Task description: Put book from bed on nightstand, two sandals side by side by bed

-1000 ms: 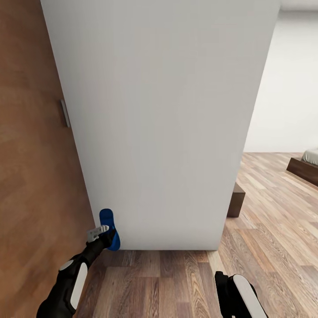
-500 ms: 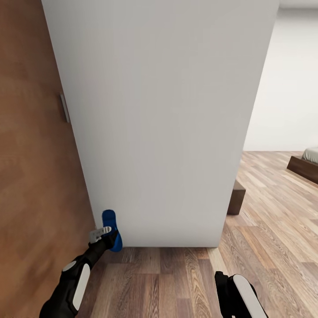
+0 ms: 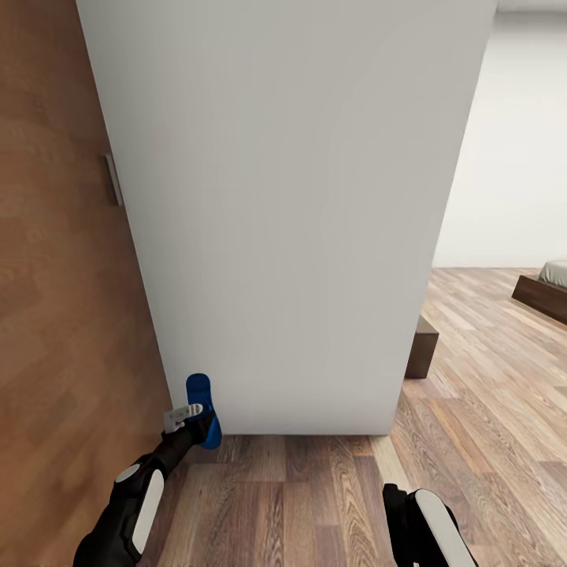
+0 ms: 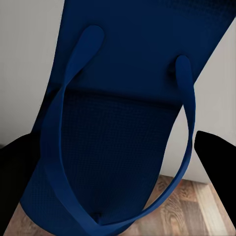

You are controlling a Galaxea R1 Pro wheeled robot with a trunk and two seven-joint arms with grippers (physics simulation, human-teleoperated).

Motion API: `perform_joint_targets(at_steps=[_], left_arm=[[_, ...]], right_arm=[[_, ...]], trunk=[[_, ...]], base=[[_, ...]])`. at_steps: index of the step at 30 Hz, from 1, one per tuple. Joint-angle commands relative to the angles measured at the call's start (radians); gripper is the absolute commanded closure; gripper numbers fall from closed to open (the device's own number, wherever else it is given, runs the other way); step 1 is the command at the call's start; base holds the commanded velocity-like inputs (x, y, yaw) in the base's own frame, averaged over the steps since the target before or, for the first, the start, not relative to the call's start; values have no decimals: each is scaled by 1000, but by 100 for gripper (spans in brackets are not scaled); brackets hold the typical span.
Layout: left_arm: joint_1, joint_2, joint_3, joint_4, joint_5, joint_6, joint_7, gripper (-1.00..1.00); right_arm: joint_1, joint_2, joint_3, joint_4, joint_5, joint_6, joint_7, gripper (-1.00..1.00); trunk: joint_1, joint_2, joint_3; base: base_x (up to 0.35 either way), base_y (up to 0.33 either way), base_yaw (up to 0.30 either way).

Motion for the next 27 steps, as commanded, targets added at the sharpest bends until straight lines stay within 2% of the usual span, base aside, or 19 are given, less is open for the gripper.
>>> perform_joint_targets(at_steps=[1, 27], left_arm=[[-1, -1, 4, -1, 11, 10, -7, 100], [-1, -3, 4, -1, 11, 10, -7, 100]], right_arm=[[-1, 1, -2, -1, -5, -3, -3, -100], [-1, 1, -2, -1, -5, -1, -3, -100]], trunk=[[4, -8, -4], [103, -190, -86]], base=[[0, 0, 0], [0, 0, 0]])
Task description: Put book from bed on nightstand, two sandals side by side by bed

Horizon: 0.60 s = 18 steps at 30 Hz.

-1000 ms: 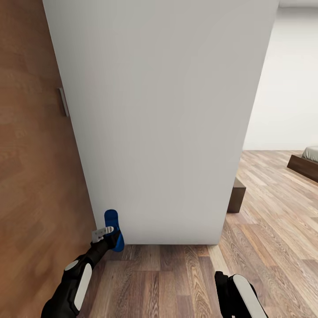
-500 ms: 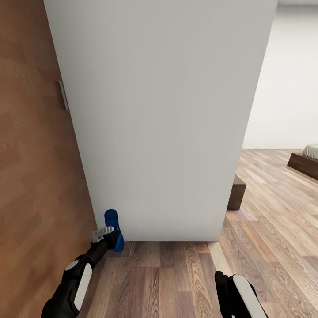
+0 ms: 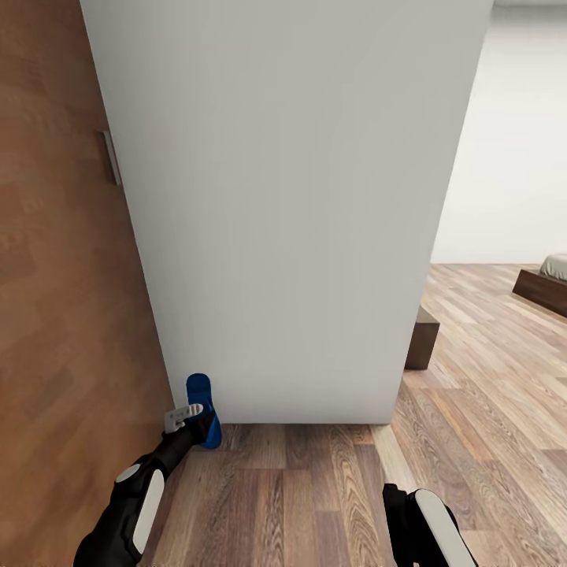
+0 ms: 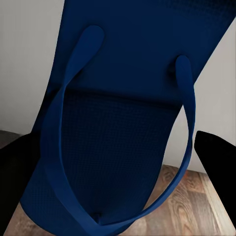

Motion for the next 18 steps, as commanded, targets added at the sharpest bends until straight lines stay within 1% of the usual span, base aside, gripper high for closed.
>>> perform_joint_targets(at_steps=[1, 6, 18], left_arm=[[-1, -1, 4, -1, 11, 10, -7, 100], [-1, -1, 4, -1, 11, 10, -7, 100], [-1, -1, 4, -1, 11, 10, -7, 100]], right_arm=[[-1, 1, -2, -1, -5, -3, -3, -100], [-1, 1, -2, -1, -5, -3, -3, -100], [-1, 2, -2, -1, -5, -3, -3, -100]], trunk=[[4, -8, -4], [23, -43, -20], [28, -46, -66]], base=[[0, 0, 0], [0, 0, 0], [0, 0, 0]])
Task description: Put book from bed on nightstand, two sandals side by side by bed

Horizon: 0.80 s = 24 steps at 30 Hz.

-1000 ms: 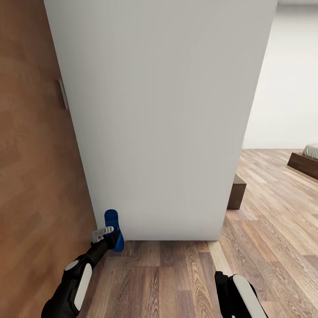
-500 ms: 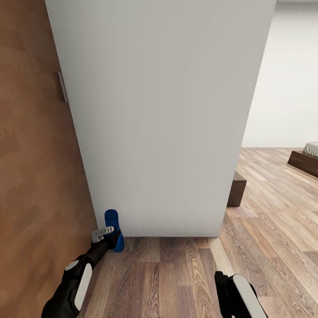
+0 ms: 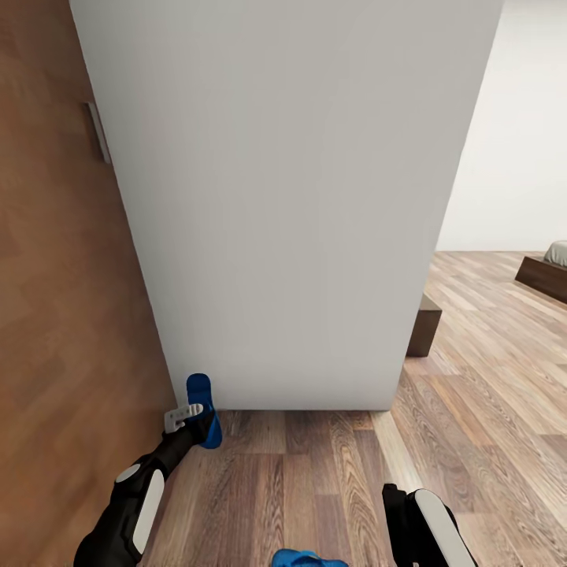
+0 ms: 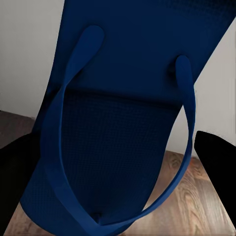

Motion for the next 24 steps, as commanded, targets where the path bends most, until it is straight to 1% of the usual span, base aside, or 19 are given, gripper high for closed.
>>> perform_joint_targets(at_steps=[1, 24], left_arm=[[-1, -1, 4, -1, 11, 10, -7, 100], [-1, -1, 4, -1, 11, 10, -7, 100]], right_arm=[[-1, 1, -2, -1, -5, -3, -3, -100], [-1, 5, 0, -15, -3, 3, 2, -100]], trunk=[[0, -1, -5], [11, -6, -94]], base=[[0, 0, 0], [0, 0, 0]])
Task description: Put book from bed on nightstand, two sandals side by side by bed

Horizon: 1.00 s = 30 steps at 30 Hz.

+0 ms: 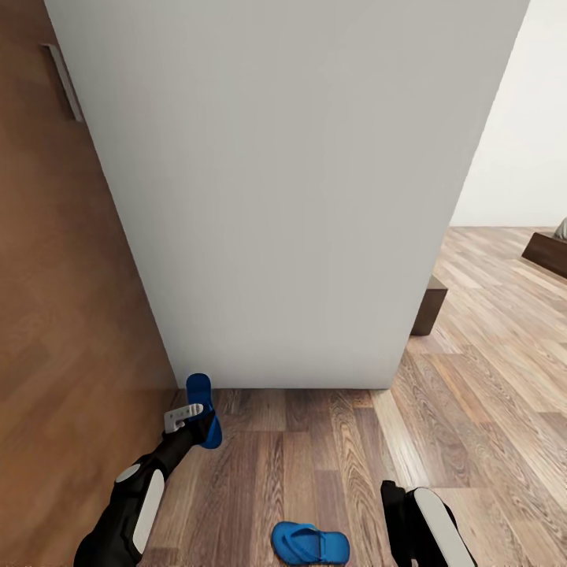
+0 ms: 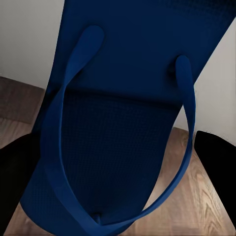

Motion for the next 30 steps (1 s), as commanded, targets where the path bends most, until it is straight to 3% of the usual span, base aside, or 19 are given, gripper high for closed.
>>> perform_joint_targets(at_steps=[1, 30], left_arm=[[-1, -1, 4, -1, 11, 10, -7, 100], [-1, -1, 4, -2, 10, 10, -7, 100]], right_arm=[[0, 1, -2, -1, -5, -2, -3, -100], [0, 1, -2, -1, -7, 2, -3, -100]], trunk=[[0, -1, -5], [13, -7, -117]], base=[[0, 0, 0], [0, 0, 0]])
